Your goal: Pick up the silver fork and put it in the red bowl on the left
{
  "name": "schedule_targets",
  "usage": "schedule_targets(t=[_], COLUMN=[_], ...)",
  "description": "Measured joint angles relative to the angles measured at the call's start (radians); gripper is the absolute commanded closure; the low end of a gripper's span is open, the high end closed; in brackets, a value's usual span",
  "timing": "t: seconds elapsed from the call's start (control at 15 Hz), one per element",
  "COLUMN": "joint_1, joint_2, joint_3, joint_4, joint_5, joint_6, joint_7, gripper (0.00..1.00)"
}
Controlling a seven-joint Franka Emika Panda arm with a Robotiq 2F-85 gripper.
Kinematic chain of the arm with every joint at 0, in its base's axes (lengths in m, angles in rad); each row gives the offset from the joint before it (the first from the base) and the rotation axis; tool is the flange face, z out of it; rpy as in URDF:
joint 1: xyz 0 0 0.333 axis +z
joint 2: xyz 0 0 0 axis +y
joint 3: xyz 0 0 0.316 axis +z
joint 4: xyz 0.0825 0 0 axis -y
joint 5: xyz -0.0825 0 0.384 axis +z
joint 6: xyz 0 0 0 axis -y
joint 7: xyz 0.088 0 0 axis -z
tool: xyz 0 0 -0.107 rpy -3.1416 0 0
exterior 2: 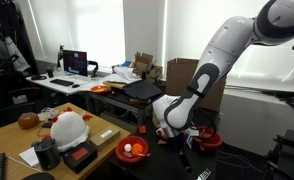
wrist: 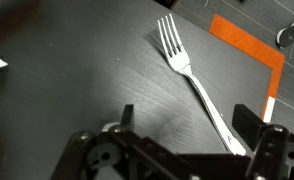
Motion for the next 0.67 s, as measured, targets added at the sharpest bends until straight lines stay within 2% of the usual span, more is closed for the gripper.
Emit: schedule_targets(t=[0.67], joint_1=[0.039], joint_2=[-0.003], joint_3=[0.003], joint_4=[-0.099], joint_5=[-0.116], joint_6=[0.154], joint_7=[-0.022], gripper=[0.0])
